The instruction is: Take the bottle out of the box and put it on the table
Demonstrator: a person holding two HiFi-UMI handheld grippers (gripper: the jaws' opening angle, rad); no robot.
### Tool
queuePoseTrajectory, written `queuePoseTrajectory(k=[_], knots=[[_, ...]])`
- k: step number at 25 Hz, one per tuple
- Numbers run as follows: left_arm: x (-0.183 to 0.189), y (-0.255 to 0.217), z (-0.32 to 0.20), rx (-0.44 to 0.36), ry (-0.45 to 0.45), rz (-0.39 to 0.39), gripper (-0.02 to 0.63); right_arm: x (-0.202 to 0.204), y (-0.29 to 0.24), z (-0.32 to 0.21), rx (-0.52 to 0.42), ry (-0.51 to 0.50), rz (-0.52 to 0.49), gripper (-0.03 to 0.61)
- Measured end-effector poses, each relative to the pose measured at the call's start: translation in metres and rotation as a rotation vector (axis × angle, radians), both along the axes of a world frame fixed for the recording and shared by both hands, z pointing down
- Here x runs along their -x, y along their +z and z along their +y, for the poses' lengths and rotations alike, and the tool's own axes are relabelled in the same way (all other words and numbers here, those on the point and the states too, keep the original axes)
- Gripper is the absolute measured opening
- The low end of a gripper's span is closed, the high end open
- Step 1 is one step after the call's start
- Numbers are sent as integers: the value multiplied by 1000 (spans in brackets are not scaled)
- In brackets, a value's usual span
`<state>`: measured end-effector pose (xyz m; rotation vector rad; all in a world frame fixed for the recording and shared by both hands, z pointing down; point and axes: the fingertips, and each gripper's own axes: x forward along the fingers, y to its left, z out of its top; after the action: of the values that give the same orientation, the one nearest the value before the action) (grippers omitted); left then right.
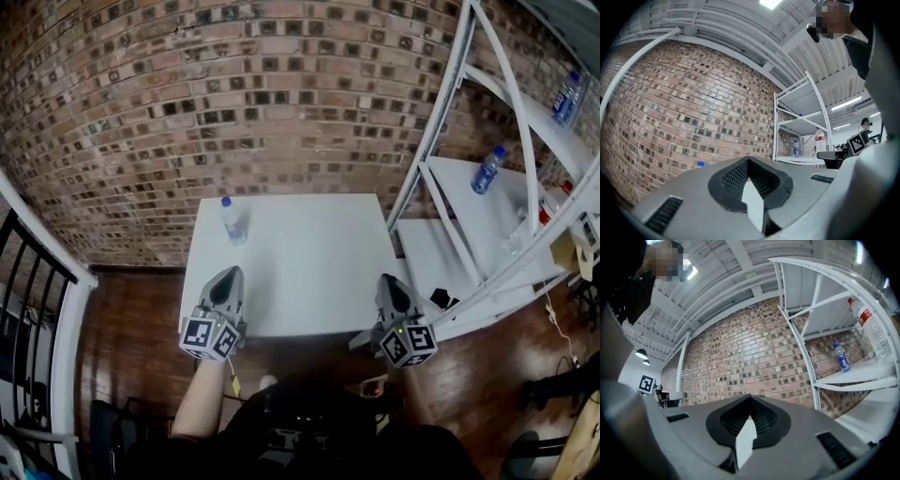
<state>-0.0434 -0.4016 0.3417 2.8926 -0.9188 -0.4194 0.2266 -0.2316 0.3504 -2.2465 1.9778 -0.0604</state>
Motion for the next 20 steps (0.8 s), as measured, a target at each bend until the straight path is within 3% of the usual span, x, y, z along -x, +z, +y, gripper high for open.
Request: queuePoseTrajectory(k=[9,20], knots=[[7,5,0,39,-11,0,-6,-7,6,4,4,12,-54,0],[24,2,-12,21,-30,-7,-6,6,11,-10,29,-29,-64,0]])
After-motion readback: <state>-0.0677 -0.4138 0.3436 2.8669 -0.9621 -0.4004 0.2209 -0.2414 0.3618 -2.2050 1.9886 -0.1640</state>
